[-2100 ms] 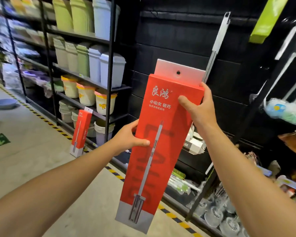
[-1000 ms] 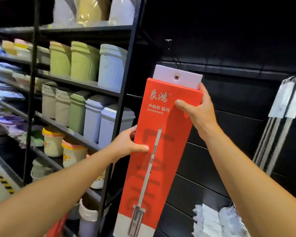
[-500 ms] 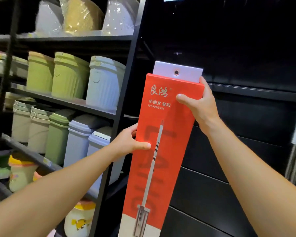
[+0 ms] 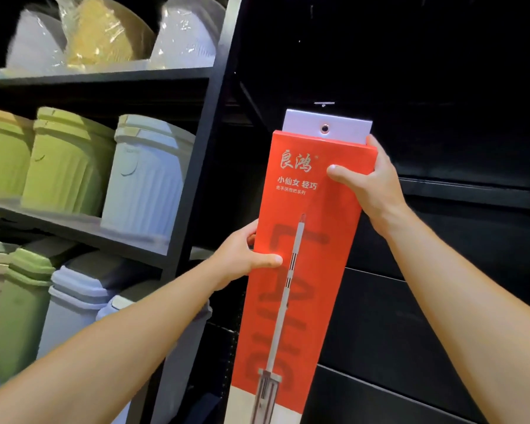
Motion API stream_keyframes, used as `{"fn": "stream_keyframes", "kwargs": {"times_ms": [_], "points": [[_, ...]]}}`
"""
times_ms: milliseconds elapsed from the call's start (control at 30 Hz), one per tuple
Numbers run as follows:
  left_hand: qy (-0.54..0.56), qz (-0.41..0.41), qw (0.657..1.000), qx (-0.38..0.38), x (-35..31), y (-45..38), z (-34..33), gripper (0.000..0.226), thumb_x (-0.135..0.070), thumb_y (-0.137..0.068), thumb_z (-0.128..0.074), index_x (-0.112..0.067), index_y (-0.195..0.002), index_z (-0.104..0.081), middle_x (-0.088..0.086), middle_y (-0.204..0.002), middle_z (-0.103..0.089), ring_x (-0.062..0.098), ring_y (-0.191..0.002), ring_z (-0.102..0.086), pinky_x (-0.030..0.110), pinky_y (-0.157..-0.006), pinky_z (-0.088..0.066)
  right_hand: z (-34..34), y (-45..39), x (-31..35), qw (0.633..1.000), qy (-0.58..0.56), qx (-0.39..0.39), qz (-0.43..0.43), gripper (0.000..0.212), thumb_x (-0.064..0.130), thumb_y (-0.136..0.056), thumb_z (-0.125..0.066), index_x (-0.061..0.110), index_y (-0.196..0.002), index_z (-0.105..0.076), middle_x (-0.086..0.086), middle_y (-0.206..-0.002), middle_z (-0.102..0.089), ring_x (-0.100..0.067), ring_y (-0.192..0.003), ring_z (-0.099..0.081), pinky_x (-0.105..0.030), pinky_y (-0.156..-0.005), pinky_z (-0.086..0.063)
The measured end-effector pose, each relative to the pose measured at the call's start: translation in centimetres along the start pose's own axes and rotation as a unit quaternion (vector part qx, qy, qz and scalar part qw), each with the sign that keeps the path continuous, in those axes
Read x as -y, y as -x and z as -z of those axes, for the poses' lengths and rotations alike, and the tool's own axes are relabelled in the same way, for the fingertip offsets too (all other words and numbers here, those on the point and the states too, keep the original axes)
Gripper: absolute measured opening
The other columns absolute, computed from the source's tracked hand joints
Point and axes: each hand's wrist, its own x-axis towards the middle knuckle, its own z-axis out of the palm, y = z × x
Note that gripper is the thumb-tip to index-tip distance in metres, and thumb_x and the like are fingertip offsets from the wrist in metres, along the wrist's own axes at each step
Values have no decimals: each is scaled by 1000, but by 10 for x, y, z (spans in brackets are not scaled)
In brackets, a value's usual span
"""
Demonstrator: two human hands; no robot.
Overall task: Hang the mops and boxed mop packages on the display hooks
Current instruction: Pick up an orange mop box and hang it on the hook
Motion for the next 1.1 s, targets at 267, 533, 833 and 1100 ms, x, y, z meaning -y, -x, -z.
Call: {"fn": "stream_keyframes", "kwargs": {"times_ms": [267, 533, 833, 1100], "points": [[26, -18, 999, 30, 34, -73, 7, 50, -25, -76, -85, -46, -116, -62, -13, -104, -74, 11, -97, -72, 38, -82, -61, -10, -47, -34, 998, 44, -28, -20, 89, 56, -57, -87, 36, -136, -52, -3, -133, -60, -18, -113, -67, -43, -91, -59], [55, -21, 996, 61, 47, -96, 8, 51, -23, -78, -83, -44, -119, -61, -11, -103, -75, 15, -92, -74, 47, -80, -62, -18, -48, -26, 997, 66, -45, 6, 62, 38, -69, -83, 30, -125, -60, -1, -119, -70, -12, -100, -72, -37, -84, -62], [50, 13, 994, 91, 63, -97, 3, 52, -31, -79, -82, -45, -123, -58, -15, -102, -74, 11, -89, -74, 28, -62, -54, -21, -36, -42, 996, 65, -46, -26, 41, 22, -81, -80, 24, -118, -63, 4, -105, -75, -11, -92, -74, -30, -79, -60], [67, 37, 994, 81, 83, -112, -11, 53, -41, -77, -81, -53, -122, -55, -15, -111, -71, 14, -100, -70, 29, -65, -51, -18, -53, -72, 995, 78, -25, -55, 50, 33, -76, -81, 26, -122, -61, 5, -110, -75, -12, -95, -74, -36, -85, -60]]}}
